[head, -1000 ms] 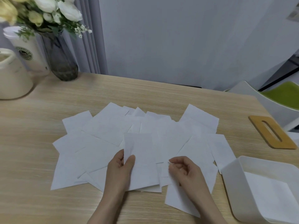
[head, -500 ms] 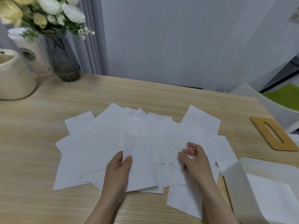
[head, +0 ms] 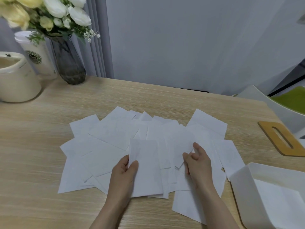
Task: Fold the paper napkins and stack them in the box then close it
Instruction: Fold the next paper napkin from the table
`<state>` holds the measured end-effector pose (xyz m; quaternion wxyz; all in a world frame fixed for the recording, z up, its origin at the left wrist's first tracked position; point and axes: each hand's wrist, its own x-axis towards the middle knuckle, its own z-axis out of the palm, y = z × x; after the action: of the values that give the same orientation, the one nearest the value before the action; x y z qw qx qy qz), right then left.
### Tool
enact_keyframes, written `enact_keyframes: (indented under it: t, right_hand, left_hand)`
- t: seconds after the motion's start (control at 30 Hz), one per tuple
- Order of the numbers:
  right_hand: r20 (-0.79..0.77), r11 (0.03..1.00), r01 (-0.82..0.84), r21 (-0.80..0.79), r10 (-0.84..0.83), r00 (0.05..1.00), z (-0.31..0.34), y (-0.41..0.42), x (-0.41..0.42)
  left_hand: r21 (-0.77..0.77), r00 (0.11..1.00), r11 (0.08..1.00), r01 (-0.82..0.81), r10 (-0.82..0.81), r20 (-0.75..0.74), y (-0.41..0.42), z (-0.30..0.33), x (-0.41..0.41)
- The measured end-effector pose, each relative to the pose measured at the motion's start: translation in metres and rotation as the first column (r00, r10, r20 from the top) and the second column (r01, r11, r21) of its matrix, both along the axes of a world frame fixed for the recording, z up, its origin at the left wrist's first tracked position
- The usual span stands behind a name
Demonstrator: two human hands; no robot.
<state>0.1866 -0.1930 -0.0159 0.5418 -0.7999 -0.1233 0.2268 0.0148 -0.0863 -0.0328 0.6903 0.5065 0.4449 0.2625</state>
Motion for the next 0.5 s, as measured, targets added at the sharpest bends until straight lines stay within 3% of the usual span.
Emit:
enact_keyframes:
  t: [0.33,0.5]
  right_hand:
    - [0.041,0.997,-0.037,-0.066,0.04,0.998,0.007,-0.043,0.016]
    - [-0.06,0.967,-0.217,-0.134,0.21,0.976,0.003,-0.068,0.025]
  left_hand:
    - [0.005,1.0,1.0,0.007,-0.007,0.0,-0.002,0.005,0.0]
    - [-0.003,1.0,1.0,0.01,-0.01,0.005,-0.002,0.006,0.0]
